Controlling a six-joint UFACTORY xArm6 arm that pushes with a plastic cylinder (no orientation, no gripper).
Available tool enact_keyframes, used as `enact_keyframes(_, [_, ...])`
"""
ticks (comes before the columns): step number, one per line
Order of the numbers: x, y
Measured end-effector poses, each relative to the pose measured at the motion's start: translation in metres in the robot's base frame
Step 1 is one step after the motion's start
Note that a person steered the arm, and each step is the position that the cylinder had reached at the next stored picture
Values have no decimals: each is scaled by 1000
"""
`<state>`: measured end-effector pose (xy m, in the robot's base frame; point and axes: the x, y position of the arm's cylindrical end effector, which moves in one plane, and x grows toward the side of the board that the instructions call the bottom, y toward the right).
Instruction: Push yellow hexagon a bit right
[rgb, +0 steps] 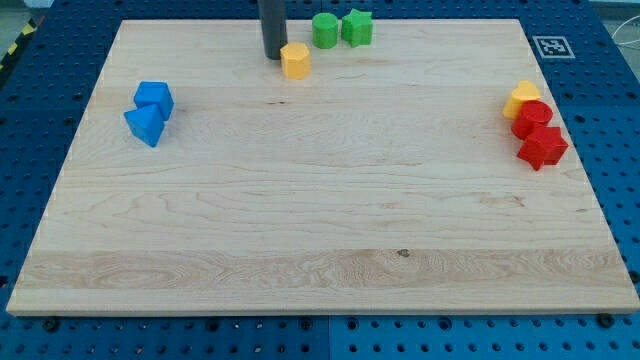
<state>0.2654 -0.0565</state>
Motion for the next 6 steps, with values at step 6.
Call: enact_keyframes(6, [38,17])
